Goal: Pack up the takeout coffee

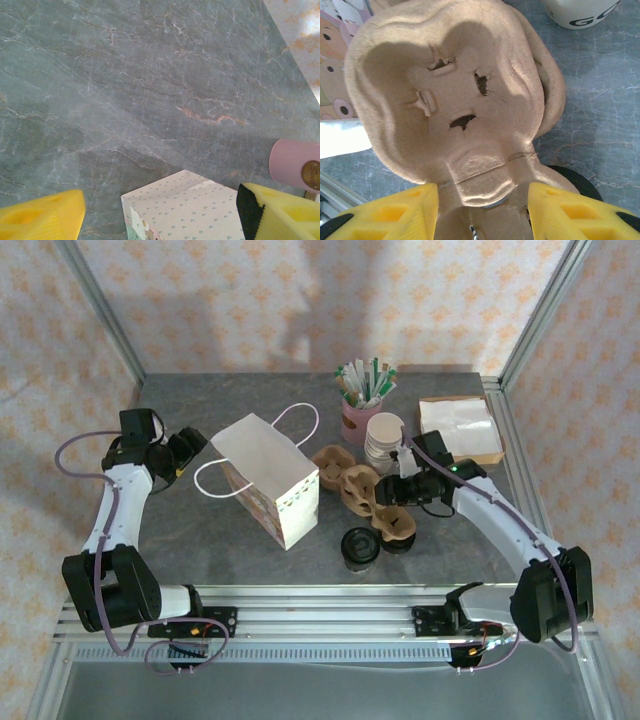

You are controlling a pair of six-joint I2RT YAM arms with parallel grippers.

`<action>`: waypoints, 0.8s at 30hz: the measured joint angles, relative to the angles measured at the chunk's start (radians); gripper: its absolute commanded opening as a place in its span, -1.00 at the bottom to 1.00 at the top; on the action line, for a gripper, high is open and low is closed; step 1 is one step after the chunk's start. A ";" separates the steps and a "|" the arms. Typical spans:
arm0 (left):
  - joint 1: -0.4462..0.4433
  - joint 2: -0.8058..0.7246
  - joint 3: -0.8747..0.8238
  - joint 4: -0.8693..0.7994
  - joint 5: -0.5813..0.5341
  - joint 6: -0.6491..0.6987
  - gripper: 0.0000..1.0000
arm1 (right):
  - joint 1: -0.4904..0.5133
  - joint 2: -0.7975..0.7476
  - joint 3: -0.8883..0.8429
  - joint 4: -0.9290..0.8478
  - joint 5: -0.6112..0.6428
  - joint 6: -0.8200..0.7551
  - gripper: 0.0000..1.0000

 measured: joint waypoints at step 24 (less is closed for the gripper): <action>-0.014 0.004 0.000 0.003 0.016 0.031 0.61 | 0.000 0.108 0.000 0.037 -0.073 -0.003 0.02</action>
